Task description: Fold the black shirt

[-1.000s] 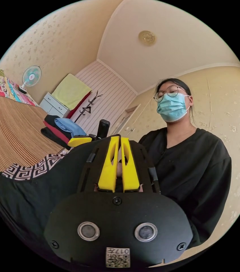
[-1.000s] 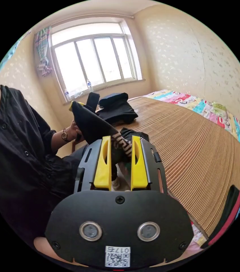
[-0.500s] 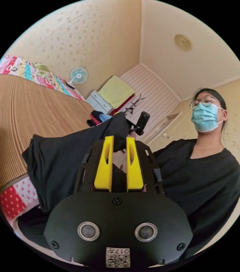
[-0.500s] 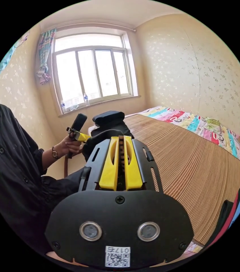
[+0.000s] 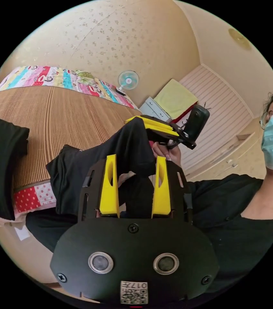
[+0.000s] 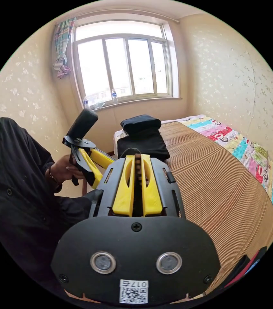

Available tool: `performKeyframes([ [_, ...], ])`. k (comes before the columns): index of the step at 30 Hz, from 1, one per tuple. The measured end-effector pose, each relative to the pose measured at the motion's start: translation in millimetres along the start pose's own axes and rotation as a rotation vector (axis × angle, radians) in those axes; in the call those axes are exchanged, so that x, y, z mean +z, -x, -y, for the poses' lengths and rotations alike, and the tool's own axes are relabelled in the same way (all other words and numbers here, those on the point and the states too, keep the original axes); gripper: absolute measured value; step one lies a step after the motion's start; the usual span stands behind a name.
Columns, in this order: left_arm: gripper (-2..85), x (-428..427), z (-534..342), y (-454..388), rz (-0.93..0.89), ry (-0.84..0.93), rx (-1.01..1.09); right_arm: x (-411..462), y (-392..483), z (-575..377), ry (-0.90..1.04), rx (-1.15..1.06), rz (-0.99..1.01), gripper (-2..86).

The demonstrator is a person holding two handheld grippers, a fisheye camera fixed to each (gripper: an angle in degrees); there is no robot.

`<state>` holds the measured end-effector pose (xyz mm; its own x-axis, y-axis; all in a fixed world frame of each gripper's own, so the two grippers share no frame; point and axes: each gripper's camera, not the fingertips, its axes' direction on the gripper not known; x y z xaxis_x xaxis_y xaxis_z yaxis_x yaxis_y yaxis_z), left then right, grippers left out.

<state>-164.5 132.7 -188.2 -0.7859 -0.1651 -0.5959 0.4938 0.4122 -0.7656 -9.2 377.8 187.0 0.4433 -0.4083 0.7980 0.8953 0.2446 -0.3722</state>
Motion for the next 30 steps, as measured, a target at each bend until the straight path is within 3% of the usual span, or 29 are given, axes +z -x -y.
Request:
performKeyframes([
  [8, 5.5, 23, -16, 10, -0.031, -0.144, -0.066, -11, -54, -9, -0.029, 0.131, 0.136, 3.2],
  [17, 15.0, 36, -31, -4, 0.124, -0.126, -0.052, -24, -60, 17, -0.035, 0.135, 0.206, 3.2],
  [22, 2.6, 6, -67, 16, 0.116, -0.237, -0.102, -45, -58, 27, -0.014, 0.104, 0.145, 3.0],
  [27, -0.3, -37, -83, 4, 0.089, -0.314, 0.093, -108, -89, -1, -0.175, 0.079, 0.339, 2.2],
  [30, -0.7, -57, -64, 1, -0.205, -0.232, 0.326, -168, -116, -31, -0.399, 0.093, 0.531, 1.5],
])
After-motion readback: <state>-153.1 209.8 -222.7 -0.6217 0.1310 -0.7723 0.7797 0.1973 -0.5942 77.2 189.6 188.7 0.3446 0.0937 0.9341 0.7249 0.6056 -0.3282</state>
